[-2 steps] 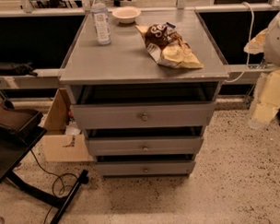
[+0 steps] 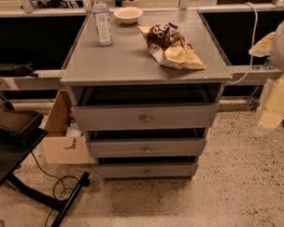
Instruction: Open bottom drawer
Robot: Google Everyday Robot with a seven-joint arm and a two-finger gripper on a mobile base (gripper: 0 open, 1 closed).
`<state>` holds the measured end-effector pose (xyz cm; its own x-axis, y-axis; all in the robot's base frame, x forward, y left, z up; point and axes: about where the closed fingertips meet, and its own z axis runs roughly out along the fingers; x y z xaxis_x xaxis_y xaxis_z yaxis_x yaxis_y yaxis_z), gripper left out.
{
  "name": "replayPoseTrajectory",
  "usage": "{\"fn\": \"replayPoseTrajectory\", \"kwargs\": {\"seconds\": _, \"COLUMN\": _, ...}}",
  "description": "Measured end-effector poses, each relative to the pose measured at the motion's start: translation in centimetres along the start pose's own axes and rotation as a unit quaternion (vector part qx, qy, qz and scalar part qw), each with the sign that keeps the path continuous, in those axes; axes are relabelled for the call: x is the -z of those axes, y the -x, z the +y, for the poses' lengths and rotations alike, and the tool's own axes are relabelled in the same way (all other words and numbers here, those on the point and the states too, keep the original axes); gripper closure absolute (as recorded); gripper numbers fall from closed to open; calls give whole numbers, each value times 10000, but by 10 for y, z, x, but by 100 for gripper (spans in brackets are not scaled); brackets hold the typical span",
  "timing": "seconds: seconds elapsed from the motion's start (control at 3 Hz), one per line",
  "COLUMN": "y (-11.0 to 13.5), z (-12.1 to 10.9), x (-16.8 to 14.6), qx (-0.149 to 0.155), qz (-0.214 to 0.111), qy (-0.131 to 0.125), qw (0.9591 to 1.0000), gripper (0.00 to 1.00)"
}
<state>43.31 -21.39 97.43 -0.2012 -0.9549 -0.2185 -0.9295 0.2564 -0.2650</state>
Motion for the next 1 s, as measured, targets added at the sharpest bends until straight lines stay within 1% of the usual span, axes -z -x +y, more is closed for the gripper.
{"fn": "replayPoseTrajectory", "kwargs": {"seconds": 0.33, "y": 1, "z": 19, "x": -14, "qx": 259, "qz": -158, "qy": -116, "qw": 9995, "gripper": 0}}
{"fn": "replayPoseTrajectory", "kwargs": {"seconds": 0.67, "y": -15, "z": 52, "x": -98, "qx": 573, "qz": -260, "qy": -71, "qw": 9980, "gripper": 0}}
{"fn": "replayPoseTrajectory", "kwargs": {"seconds": 1.0, "y": -35, "z": 74, "x": -204, "qx": 728, "qz": -17, "qy": 243, "qw": 9971, "gripper": 0}}
